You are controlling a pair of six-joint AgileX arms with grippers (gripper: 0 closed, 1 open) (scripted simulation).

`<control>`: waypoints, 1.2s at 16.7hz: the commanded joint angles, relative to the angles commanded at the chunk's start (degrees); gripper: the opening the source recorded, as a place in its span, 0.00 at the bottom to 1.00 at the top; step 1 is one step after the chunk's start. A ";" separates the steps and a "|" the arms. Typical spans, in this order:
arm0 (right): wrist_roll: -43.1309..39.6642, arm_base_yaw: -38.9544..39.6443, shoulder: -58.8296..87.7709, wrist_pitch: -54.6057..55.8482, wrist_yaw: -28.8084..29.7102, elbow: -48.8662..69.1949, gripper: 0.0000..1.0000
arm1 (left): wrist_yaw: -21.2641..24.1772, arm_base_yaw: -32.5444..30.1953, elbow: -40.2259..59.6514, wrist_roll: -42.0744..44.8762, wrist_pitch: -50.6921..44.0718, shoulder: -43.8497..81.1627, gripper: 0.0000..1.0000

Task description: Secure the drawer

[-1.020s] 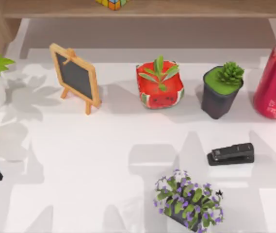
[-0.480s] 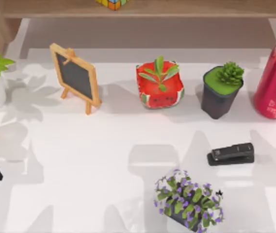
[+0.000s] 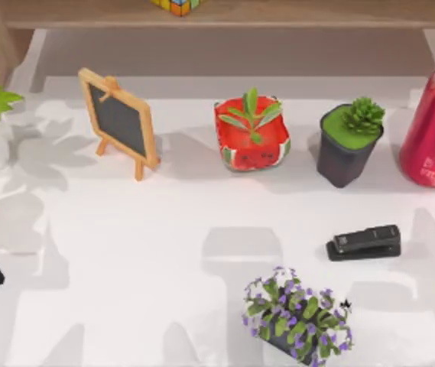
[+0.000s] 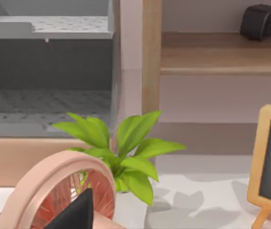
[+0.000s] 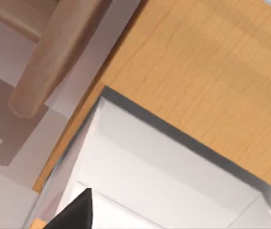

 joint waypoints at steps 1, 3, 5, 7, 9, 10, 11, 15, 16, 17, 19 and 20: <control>-4.46 -1.22 2.48 2.70 -1.14 -0.65 1.00 | 0.00 0.00 0.00 0.00 0.00 0.00 1.00; -13.56 -3.63 7.68 8.25 -3.32 -1.52 1.00 | 0.00 0.00 0.00 0.00 0.00 0.00 1.00; -22.65 -5.93 13.01 13.88 -5.31 -1.76 1.00 | 0.00 0.00 0.00 0.00 0.00 0.00 1.00; -31.39 -8.05 18.25 19.37 -7.05 -1.45 1.00 | 0.00 0.00 0.00 0.00 0.00 0.00 1.00; -39.40 -9.92 23.17 24.50 -8.50 -0.73 1.00 | 0.00 0.00 0.00 0.00 0.00 0.00 1.00; -43.03 -10.73 25.42 26.83 -9.12 -0.28 1.00 | 0.00 0.00 0.00 0.00 0.00 0.00 1.00; -46.32 -11.45 27.48 28.96 -9.66 0.21 1.00 | 0.00 0.00 0.00 0.00 0.00 0.00 1.00; -55.03 -13.26 32.96 34.64 -11.01 1.84 1.00 | 0.00 0.00 0.00 0.00 0.00 0.00 1.00; -55.83 -13.42 33.48 35.17 -11.12 2.02 1.00 | 0.00 0.00 0.00 0.00 0.00 0.00 1.00; -56.05 -13.47 33.62 35.32 -11.15 2.07 1.00 | 0.00 0.00 0.00 0.00 0.00 0.00 1.00; -56.05 -13.47 33.62 35.32 -11.15 2.07 1.00 | 0.00 0.00 0.00 0.00 0.00 0.00 1.00; -56.05 -13.47 33.62 35.32 -11.15 2.07 1.00 | 0.00 0.00 0.00 0.00 0.00 0.00 1.00</control>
